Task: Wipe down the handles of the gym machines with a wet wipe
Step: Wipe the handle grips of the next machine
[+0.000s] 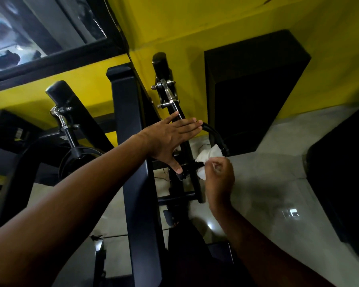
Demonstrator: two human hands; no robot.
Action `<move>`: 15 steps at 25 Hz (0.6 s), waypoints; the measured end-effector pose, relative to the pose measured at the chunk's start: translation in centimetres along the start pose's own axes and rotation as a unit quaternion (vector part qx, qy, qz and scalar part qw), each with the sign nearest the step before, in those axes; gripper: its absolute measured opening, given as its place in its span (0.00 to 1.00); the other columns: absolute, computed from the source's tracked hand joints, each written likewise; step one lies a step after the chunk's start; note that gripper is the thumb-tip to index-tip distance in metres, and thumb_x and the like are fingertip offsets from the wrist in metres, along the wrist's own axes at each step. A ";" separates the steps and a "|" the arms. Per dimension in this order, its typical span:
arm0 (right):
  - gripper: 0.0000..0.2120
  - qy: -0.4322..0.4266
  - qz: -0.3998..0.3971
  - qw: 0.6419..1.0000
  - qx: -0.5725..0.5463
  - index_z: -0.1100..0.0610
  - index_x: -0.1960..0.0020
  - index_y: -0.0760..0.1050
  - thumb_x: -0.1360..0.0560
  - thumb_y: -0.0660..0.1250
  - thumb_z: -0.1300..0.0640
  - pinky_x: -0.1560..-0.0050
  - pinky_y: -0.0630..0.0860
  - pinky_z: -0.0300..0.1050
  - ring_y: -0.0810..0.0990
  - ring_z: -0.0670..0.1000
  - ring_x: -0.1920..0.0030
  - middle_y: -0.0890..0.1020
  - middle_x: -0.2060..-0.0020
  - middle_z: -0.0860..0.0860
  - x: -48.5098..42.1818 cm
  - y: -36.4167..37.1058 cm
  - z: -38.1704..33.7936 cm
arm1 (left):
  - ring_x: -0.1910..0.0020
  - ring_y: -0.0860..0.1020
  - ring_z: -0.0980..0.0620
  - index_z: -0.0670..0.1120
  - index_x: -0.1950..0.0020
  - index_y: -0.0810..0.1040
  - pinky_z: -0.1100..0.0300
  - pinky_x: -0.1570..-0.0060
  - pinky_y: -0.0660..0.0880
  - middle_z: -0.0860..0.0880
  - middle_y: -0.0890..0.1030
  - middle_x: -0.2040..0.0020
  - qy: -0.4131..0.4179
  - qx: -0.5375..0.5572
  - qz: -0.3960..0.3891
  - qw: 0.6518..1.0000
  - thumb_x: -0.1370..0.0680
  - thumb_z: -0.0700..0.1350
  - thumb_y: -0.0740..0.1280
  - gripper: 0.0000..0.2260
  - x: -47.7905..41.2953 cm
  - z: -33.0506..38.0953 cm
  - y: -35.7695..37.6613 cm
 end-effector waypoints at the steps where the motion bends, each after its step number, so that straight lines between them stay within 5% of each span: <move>1: 0.03 0.128 0.020 0.987 -0.098 0.61 0.50 0.77 0.23 0.66 0.65 0.61 0.71 0.25 0.79 0.53 0.55 0.80 0.55 0.54 -0.2 0.5 0.3 | 0.22 0.34 0.51 0.50 0.21 0.32 0.40 0.25 0.36 0.51 0.34 0.21 -0.002 0.000 -0.001 1.000 0.35 0.81 0.56 0.57 0.0 0.0 0.0; 4: 0.12 0.340 0.016 0.870 -0.357 0.71 0.41 0.72 0.21 0.56 0.69 0.62 0.76 0.38 0.79 0.69 0.52 0.80 0.51 0.62 -0.8 2.0 0.6 | 0.22 0.34 0.51 0.50 0.22 0.31 0.40 0.25 0.36 0.51 0.33 0.21 0.000 0.002 -0.004 1.000 0.35 0.80 0.57 0.57 -0.2 -0.1 -0.3; 7: 0.18 0.399 -0.020 0.799 -0.450 0.62 0.32 0.72 0.20 0.54 0.66 0.49 0.77 0.49 0.79 0.60 0.42 0.79 0.38 0.61 -0.7 2.1 1.2 | 0.22 0.33 0.52 0.50 0.22 0.31 0.40 0.25 0.35 0.52 0.33 0.21 -0.001 0.003 -0.001 1.000 0.35 0.80 0.57 0.58 -0.4 0.1 -0.1; 9: 0.21 0.407 -0.088 0.795 -0.441 0.56 0.37 0.79 0.22 0.63 0.44 0.38 0.73 0.59 0.76 0.64 0.37 0.83 0.46 0.53 -1.0 2.4 1.7 | 0.22 0.33 0.52 0.50 0.22 0.31 0.41 0.25 0.35 0.52 0.33 0.21 -0.001 0.004 -0.004 1.000 0.35 0.81 0.57 0.58 -0.5 0.1 -0.3; 11: 0.35 0.424 -0.121 0.812 -0.382 0.54 0.47 0.84 0.38 0.67 0.25 0.32 0.66 0.66 0.75 0.68 0.42 0.84 0.54 0.49 -1.4 2.4 3.1 | 0.22 0.33 0.52 0.50 0.21 0.32 0.41 0.25 0.34 0.52 0.33 0.21 -0.002 0.006 -0.004 1.000 0.36 0.81 0.57 0.58 -0.5 0.1 -0.3; 13: 0.22 0.417 -0.087 0.792 -0.437 0.56 0.37 0.79 0.22 0.62 0.42 0.33 0.71 0.59 0.79 0.60 0.44 0.84 0.48 0.51 -1.5 1.9 2.7 | 0.22 0.33 0.53 0.50 0.21 0.32 0.42 0.26 0.32 0.52 0.33 0.21 -0.007 0.008 -0.006 1.000 0.36 0.80 0.58 0.59 -0.5 0.2 -0.4; 15: 0.18 0.430 -0.087 0.755 -0.488 0.64 0.30 0.71 0.17 0.53 0.61 0.39 0.74 0.51 0.80 0.57 0.40 0.81 0.40 0.60 -0.5 1.8 2.5 | 0.23 0.33 0.53 0.50 0.21 0.33 0.43 0.26 0.32 0.52 0.34 0.21 -0.007 0.011 -0.013 1.000 0.36 0.80 0.59 0.59 -0.5 0.3 -0.5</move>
Point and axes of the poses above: each hand's wrist, its own x-axis away from the middle knuckle, its own y-axis out of the palm, z = x × y, the point moved 2 cm from there along -x, towards the middle knuckle
